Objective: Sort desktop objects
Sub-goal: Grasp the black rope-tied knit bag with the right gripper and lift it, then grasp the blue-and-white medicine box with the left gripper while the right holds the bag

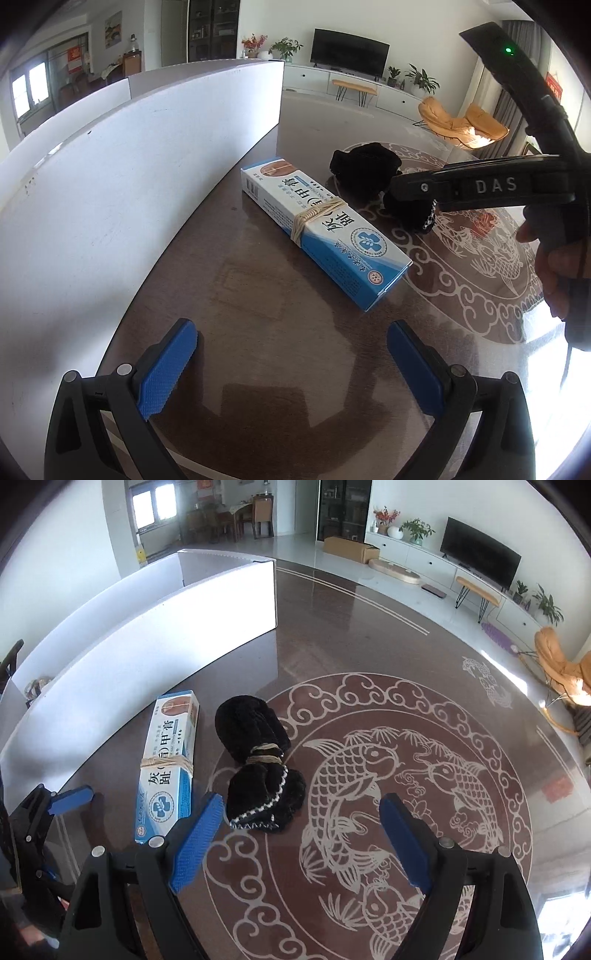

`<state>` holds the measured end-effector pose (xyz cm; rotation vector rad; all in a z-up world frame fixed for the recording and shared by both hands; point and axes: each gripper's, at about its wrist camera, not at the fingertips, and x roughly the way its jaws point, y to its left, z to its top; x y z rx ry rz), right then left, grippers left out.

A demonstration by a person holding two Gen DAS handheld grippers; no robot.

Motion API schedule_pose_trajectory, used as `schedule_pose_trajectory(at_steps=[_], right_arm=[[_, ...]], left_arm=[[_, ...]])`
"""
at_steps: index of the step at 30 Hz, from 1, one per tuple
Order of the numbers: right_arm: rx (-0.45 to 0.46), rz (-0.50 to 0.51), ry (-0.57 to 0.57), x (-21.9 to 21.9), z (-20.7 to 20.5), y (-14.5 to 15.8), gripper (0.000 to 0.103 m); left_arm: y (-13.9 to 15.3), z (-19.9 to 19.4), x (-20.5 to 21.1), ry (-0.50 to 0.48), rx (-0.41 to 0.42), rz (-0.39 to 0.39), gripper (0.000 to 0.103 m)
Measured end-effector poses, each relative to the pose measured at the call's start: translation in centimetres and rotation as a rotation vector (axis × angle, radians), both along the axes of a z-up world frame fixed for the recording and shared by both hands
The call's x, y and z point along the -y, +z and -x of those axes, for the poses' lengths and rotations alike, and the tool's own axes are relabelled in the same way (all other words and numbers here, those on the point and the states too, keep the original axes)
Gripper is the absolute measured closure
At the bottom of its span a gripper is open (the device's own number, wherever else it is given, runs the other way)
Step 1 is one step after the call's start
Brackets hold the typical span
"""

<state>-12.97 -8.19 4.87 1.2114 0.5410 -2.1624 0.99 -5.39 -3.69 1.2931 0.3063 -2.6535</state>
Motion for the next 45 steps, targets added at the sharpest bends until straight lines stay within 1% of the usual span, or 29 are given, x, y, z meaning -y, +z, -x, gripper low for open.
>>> schedule_pose_trajectory(at_steps=[3, 4, 5, 6, 7, 8, 9, 11, 13, 18, 20, 22, 23, 24, 26, 28, 29, 30, 32, 34, 35, 36, 37, 38, 39, 40, 41, 42, 45], right_arm=[[0.011, -0.063, -0.016, 2.8, 1.6, -2.7, 0.017], [0.019, -0.073, -0.021, 3.2, 2.0, -3.3, 0.021], [0.011, -0.029, -0.031, 3.1, 2.1, -3.1, 0.028], [0.013, -0.027, -0.046, 3.1, 2.2, -3.2, 0.043], [0.024, -0.012, -0.059, 2.8, 2.2, -3.2, 0.050], [0.027, -0.010, -0.075, 2.4, 2.0, -3.2, 0.060], [0.023, -0.010, -0.086, 1.7, 1.6, -3.1, 0.063], [0.012, -0.012, -0.110, -0.1, 0.5, -3.2, 0.063], [0.001, -0.002, -0.156, -3.0, -1.0, -3.1, 0.063], [-0.035, 0.034, -0.366, -12.4, -6.4, -3.1, 0.062], [-0.040, 0.051, -0.446, -15.3, -9.3, -3.0, 0.061], [-0.046, 0.075, -0.476, -17.0, -11.5, -3.1, 0.056], [-0.052, 0.073, -0.484, -17.6, -12.2, -3.1, 0.045], [-0.056, 0.069, -0.489, -17.8, -12.8, -3.3, 0.026], [-0.073, 0.092, -0.493, -18.2, -13.6, -3.7, 0.010], [-0.074, 0.090, -0.502, -18.2, -13.5, -3.7, 0.009], [-0.074, 0.090, -0.507, -18.1, -13.3, -3.8, 0.008], [-0.073, 0.086, -0.513, -18.1, -13.3, -3.9, 0.006], [-0.070, 0.088, -0.517, -18.1, -13.5, -3.9, 0.004], [-0.071, 0.088, -0.517, -18.1, -13.5, -3.9, 0.004], [-0.070, 0.088, -0.517, -18.0, -13.5, -3.8, 0.004], [-0.070, 0.088, -0.517, -18.1, -13.5, -3.8, 0.004], [-0.070, 0.087, -0.516, -18.1, -13.5, -3.9, 0.004], [-0.070, 0.087, -0.516, -18.1, -13.5, -3.9, 0.004], [-0.070, 0.087, -0.516, -18.1, -13.5, -3.9, 0.004], [-0.070, 0.087, -0.516, -18.2, -13.5, -3.9, 0.004], [-0.070, 0.088, -0.516, -18.2, -13.5, -3.9, 0.004], [-0.070, 0.088, -0.516, -18.2, -13.5, -3.9, 0.004], [-0.070, 0.086, -0.516, -18.2, -13.5, -3.9, 0.004]], left_arm=[[0.0, -0.2, 0.2, 0.001, -0.007, -0.009, 0.000], [0.0, -0.2, 0.2, 0.001, -0.007, -0.008, 0.000], [0.0, -0.2, 0.2, 0.002, -0.006, -0.008, 0.000], [0.0, -0.2, 0.2, 0.002, -0.005, -0.007, 0.000], [0.0, -0.2, 0.2, 0.002, -0.005, -0.007, 0.000], [0.0, -0.1, 0.2, 0.003, -0.005, -0.006, 0.000], [0.0, -0.1, 0.2, 0.003, -0.003, -0.004, 0.000], [0.1, 0.0, 0.1, 0.003, 0.000, 0.000, 0.000], [0.0, 0.0, 0.1, 0.003, 0.000, -0.001, 0.000], [0.0, 0.1, 0.1, 0.001, 0.005, 0.004, 0.000], [-0.1, 0.4, -0.2, 0.000, 0.014, 0.016, 0.000], [-0.1, 0.6, -0.4, 0.002, 0.026, 0.030, 0.000], [-0.1, 0.8, -0.5, 0.009, 0.034, 0.032, 0.000], [-0.1, 1.1, -0.4, 0.010, 0.033, 0.013, 0.000], [0.2, 1.7, -0.1, -0.006, 0.010, -0.073, 0.000], [0.6, 3.5, -0.1, -0.001, 0.020, -0.145, 0.000], [0.8, 4.5, -0.2, 0.005, 0.029, -0.158, 0.000], [1.0, 5.6, -0.2, 0.020, 0.035, -0.148, 0.000], [1.3, 7.7, -0.1, 0.073, 0.058, -0.103, 0.000], [0.4, 10.0, 0.3, 0.112, 0.123, -0.109, 0.000], [0.3, 10.8, -0.1, 0.122, 0.138, -0.057, 0.000], [-0.1, 11.6, -0.7, 0.105, 0.171, -0.019, 0.000], [-0.4, 12.2, -1.5, 0.080, 0.195, 0.046, 0.000], [-0.4, 12.3, -2.4, 0.021, 0.178, 0.070, 0.000], [-0.3, 12.0, -3.2, -0.037, 0.139, 0.081, 0.006], [-0.1, 11.3, -4.0, -0.084, 0.096, 0.106, 0.024], [0.2, 10.5, -4.6, -0.127, 0.059, 0.109, 0.037], [0.5, 9.4, -5.2, -0.174, 0.041, 0.115, 0.058], [0.7, 5.5, -7.1, -0.335, 0.009, 0.061, 0.059]])
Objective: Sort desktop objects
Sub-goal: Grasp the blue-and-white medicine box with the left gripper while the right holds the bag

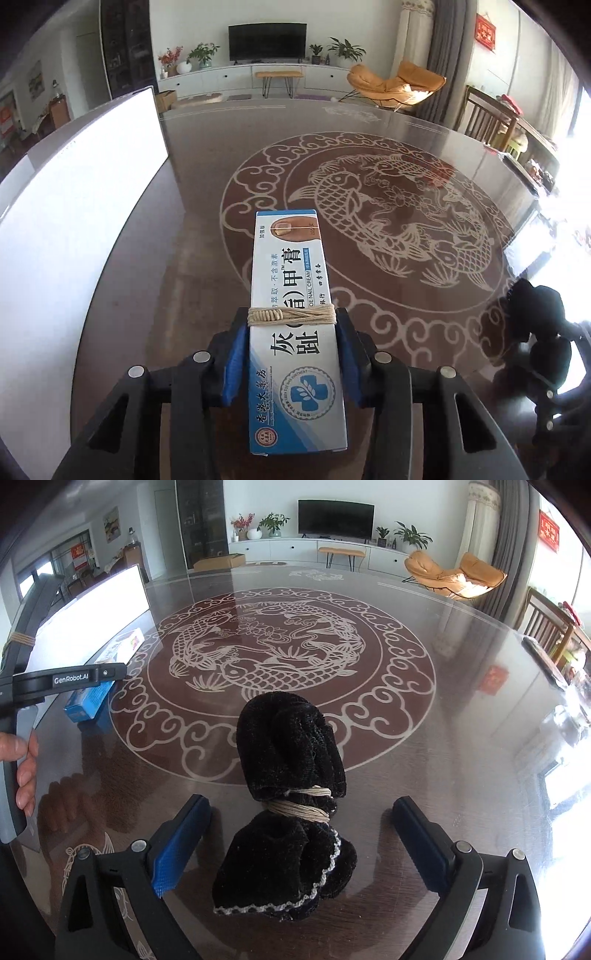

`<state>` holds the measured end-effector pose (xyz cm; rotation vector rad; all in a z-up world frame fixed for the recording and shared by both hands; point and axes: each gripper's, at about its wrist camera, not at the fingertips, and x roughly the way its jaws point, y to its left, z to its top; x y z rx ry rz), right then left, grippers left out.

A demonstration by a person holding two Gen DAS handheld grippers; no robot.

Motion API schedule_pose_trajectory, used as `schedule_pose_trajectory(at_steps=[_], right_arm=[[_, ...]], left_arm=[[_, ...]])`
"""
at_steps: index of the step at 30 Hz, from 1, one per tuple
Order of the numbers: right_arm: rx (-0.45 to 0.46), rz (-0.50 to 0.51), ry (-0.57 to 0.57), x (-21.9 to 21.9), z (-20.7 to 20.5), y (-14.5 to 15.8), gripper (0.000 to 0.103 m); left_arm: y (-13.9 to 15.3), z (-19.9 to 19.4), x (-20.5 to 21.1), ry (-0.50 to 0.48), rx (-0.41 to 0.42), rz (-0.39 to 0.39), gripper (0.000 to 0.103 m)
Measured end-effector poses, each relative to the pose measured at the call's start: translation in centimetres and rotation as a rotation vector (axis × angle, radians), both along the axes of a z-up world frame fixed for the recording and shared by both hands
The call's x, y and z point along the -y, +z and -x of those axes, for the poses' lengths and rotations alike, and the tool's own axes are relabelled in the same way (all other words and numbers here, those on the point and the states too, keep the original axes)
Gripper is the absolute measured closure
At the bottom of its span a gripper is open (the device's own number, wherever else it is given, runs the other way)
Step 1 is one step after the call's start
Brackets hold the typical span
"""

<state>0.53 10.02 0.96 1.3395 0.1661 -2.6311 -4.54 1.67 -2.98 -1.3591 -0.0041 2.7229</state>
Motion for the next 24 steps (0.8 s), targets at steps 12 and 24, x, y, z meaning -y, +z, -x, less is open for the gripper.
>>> schedule_pose_trajectory(at_steps=[12, 24], right_arm=[[0.004, -0.007, -0.007, -0.4, 0.2, 0.1, 0.000], [0.006, -0.005, -0.007, -0.4, 0.3, 0.1, 0.000]], left_arm=[[-1.0, -2.5, 0.0, 0.050, 0.040, 0.054, 0.000], [-0.9, -3.3, 0.0, 0.046, 0.036, 0.051, 0.000]])
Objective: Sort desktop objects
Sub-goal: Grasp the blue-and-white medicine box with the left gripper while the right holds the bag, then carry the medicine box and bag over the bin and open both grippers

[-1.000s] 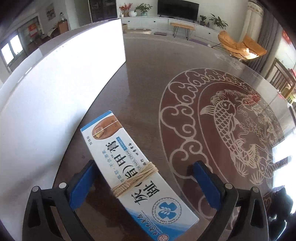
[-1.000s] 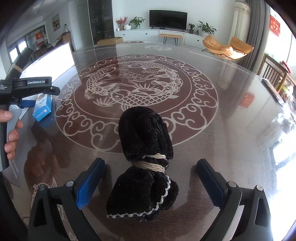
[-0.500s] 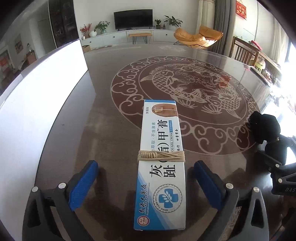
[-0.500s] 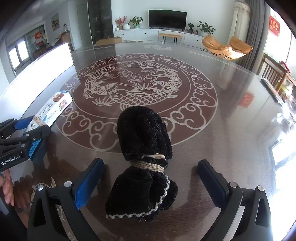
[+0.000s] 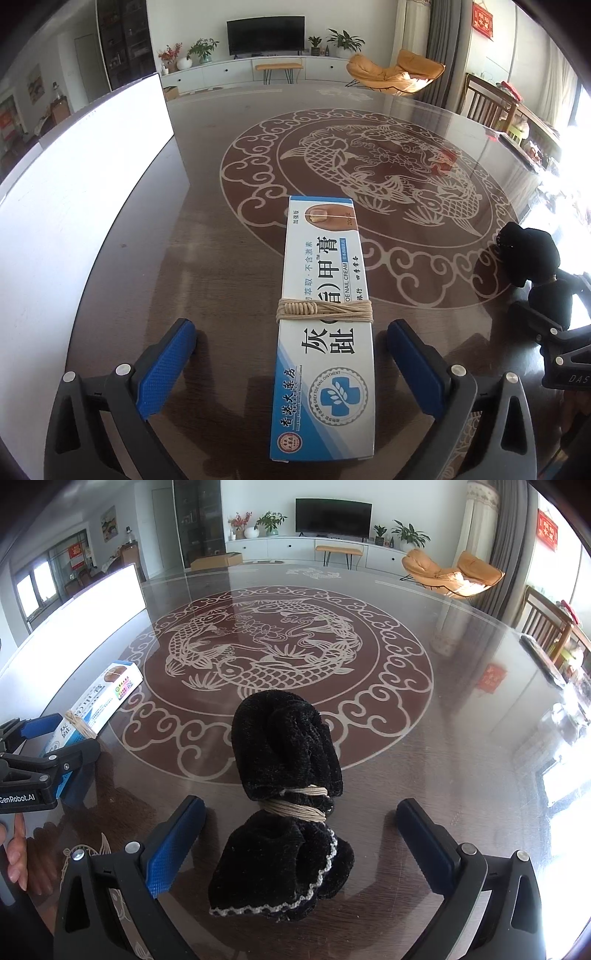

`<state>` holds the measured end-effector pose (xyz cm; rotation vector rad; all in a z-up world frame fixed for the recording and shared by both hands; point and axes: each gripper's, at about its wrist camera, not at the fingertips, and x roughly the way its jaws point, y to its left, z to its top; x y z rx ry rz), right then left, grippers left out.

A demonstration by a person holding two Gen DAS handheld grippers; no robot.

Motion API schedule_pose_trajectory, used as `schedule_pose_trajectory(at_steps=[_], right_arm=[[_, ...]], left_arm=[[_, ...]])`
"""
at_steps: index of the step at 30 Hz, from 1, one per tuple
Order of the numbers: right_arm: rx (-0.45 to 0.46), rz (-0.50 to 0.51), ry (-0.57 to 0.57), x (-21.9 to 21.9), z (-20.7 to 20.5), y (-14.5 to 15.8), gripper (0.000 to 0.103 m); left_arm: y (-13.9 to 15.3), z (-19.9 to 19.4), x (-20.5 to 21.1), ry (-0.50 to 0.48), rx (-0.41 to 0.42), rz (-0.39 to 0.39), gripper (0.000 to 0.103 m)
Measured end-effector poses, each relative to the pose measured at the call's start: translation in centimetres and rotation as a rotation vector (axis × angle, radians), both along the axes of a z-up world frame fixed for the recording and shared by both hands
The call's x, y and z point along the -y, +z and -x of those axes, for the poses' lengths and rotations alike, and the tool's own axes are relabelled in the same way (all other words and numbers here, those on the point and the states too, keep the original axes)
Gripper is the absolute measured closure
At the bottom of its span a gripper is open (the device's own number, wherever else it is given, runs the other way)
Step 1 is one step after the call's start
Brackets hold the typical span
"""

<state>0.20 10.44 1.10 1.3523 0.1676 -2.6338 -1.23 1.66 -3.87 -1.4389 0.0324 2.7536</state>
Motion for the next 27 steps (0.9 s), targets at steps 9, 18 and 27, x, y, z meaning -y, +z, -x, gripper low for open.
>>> schedule_pose_trajectory(at_steps=[9, 18, 27], right_arm=[[0.001, 0.002, 0.000, -0.1, 0.1, 0.0, 0.000], [0.037, -0.005, 0.041, -0.8, 0.7, 1.0, 0.033], [0.040, 0.018, 0.115, 0.4, -1.2, 5.0, 0.074]], left_arm=[[-0.1, 0.0, 0.0, 0.000, 0.000, 0.000, 0.000], [1.0, 0.1, -0.5, -0.063, -0.019, 0.003, 0.060], [6.5, -4.3, 2.9, 0.022, -0.168, -0.196, 0.060]])
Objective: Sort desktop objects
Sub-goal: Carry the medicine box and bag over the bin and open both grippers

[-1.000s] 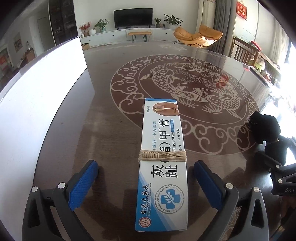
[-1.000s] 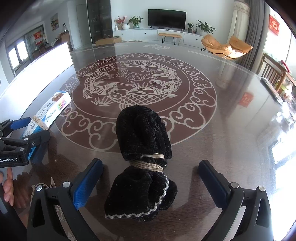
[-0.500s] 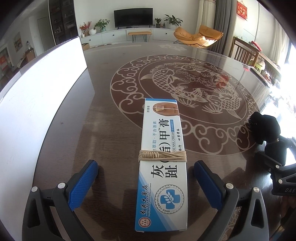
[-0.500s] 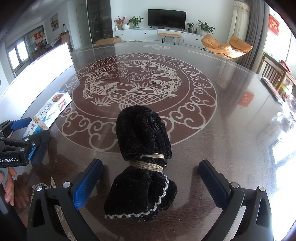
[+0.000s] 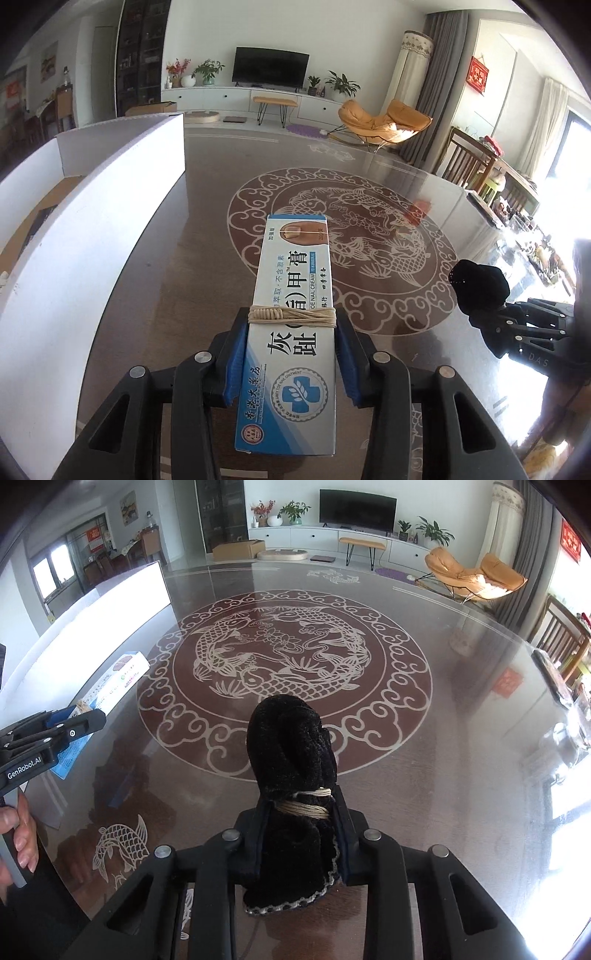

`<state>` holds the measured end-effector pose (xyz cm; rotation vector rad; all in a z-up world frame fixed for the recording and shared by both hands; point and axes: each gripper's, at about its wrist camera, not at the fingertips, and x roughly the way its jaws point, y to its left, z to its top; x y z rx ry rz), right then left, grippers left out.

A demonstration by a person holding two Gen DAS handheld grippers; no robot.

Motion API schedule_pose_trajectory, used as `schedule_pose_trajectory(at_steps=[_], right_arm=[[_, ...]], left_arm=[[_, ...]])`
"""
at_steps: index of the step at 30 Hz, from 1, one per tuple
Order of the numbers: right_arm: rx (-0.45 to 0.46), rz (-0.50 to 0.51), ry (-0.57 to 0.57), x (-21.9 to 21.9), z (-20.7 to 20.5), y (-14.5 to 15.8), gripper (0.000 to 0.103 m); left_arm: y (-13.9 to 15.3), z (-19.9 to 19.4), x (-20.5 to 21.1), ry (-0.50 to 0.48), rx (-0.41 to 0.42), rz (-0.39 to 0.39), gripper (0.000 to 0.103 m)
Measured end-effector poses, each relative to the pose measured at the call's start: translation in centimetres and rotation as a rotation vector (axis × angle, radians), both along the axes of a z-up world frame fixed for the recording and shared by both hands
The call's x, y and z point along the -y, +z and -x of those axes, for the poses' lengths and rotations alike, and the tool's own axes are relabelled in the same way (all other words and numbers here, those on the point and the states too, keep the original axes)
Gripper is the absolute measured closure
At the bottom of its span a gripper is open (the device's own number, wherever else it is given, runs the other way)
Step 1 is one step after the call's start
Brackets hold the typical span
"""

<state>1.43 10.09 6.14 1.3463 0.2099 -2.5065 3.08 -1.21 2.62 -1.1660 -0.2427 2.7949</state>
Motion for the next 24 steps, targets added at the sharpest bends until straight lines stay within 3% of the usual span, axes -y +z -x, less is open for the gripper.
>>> schedule_pose_trajectory(at_steps=[7, 11, 16, 21, 22, 23, 24], right_arm=[[-0.120, 0.124, 0.161, 8.6, 1.4, 6.9, 0.074], [-0.162, 0.214, 0.303, 17.4, 2.3, 10.9, 0.074], [-0.141, 0.249, 0.500, 30.2, 2.1, 12.5, 0.074], [0.041, 0.184, 0.634, 40.7, 1.6, 8.0, 0.072], [0.087, 0.148, 0.649, 42.3, 1.7, 6.6, 0.069], [0.128, 0.099, 0.653, 43.5, 1.8, 5.3, 0.058], [0.158, 0.063, 0.651, 44.3, 2.0, 4.1, 0.039]], left_arm=[[7.9, -3.7, 9.1, 0.162, -0.129, -0.106, 0.060], [10.2, -5.4, 16.5, 0.305, -0.137, -0.035, 0.060], [7.2, -5.7, 25.2, 0.469, 0.035, 0.033, 0.060], [1.6, -5.7, 29.4, 0.538, 0.241, 0.029, 0.058], [0.9, -5.7, 29.7, 0.552, 0.266, 0.031, 0.055], [0.6, -6.0, 29.9, 0.569, 0.278, 0.036, 0.052], [0.6, -6.3, 29.9, 0.575, 0.269, 0.037, 0.045]])
